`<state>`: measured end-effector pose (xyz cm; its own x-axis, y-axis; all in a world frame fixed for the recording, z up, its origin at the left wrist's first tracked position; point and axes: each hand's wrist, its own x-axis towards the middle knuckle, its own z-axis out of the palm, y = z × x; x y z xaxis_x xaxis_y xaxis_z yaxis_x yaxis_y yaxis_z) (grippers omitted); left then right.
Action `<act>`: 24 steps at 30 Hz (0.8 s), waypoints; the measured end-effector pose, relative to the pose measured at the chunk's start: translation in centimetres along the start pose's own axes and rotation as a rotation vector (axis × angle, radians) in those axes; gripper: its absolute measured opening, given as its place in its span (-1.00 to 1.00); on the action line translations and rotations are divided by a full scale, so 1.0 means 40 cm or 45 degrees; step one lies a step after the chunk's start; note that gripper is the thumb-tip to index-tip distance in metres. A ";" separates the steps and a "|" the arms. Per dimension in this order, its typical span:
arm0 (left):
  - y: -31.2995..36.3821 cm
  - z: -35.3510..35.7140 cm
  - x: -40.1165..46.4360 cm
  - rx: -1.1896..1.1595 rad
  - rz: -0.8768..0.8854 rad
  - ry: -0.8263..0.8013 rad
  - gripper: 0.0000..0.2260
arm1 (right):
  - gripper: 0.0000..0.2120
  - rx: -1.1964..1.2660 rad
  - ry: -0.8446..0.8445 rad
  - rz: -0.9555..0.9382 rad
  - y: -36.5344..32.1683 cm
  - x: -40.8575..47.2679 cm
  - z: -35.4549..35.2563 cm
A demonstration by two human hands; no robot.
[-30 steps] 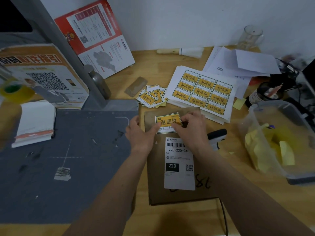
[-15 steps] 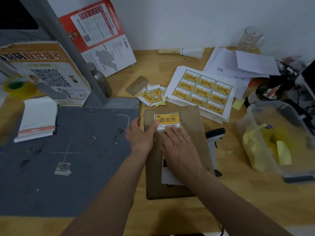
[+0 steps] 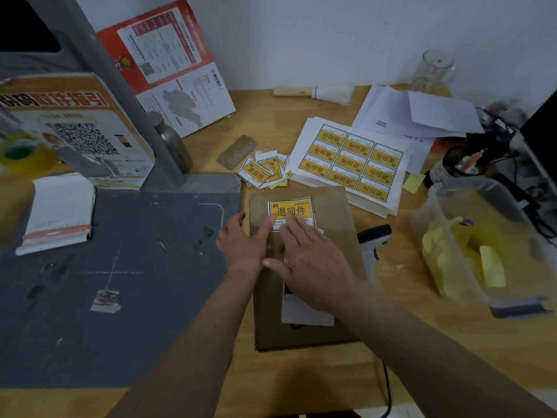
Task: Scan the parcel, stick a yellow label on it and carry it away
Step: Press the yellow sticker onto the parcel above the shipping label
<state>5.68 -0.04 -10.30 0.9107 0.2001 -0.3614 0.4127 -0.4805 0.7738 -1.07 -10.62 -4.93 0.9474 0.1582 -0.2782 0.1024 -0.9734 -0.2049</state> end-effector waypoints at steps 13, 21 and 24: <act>0.001 -0.003 -0.017 0.188 0.306 0.100 -0.47 | -0.27 -0.056 0.021 0.163 0.036 0.084 -0.024; 0.018 -0.015 -0.017 1.058 0.931 -0.147 -0.55 | -0.19 -0.123 0.174 0.150 0.095 0.021 0.085; 0.016 -0.007 -0.030 1.230 0.871 -0.140 -0.48 | -0.18 -0.120 0.198 0.173 0.111 0.016 0.098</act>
<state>4.85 -0.37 -9.24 0.9104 -0.4003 -0.1050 -0.3867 -0.9132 0.1282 -1.20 -14.18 -9.71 0.9890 0.0041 -0.1476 -0.0085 -0.9964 -0.0848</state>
